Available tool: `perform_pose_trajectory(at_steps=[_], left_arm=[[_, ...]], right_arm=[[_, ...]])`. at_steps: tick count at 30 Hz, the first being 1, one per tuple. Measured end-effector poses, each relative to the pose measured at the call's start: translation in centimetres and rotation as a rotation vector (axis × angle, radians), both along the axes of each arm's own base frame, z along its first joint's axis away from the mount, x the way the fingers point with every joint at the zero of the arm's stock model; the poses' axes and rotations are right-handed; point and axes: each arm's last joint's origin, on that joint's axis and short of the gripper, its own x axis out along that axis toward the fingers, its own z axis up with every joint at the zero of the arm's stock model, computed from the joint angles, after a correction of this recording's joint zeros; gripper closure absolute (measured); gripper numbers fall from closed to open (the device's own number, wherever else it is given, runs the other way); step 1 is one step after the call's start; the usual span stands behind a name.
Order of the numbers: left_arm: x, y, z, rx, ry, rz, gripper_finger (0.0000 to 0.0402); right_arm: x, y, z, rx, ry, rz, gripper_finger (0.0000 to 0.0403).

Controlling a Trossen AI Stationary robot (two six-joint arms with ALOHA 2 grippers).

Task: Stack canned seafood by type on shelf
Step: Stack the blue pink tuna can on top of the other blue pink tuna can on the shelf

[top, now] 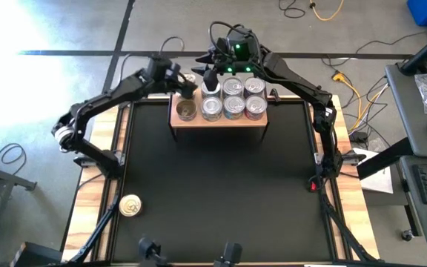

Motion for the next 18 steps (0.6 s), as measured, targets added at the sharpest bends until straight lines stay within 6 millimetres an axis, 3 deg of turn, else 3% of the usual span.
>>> perform_pose_trajectory(at_steps=[10, 18], left_arm=[[0.4, -0.4, 0.1, 0.043, 0.023, 0.143, 0.0031], [1.4, -0.4, -1.1, 0.047, 0.072, 0.188, 0.0031]], right_arm=[[0.2, -0.1, -0.6, -0.043, 0.045, 0.016, 0.0202], [2.3, -1.5, -4.3, -0.084, 0.145, 0.041, 0.0202]])
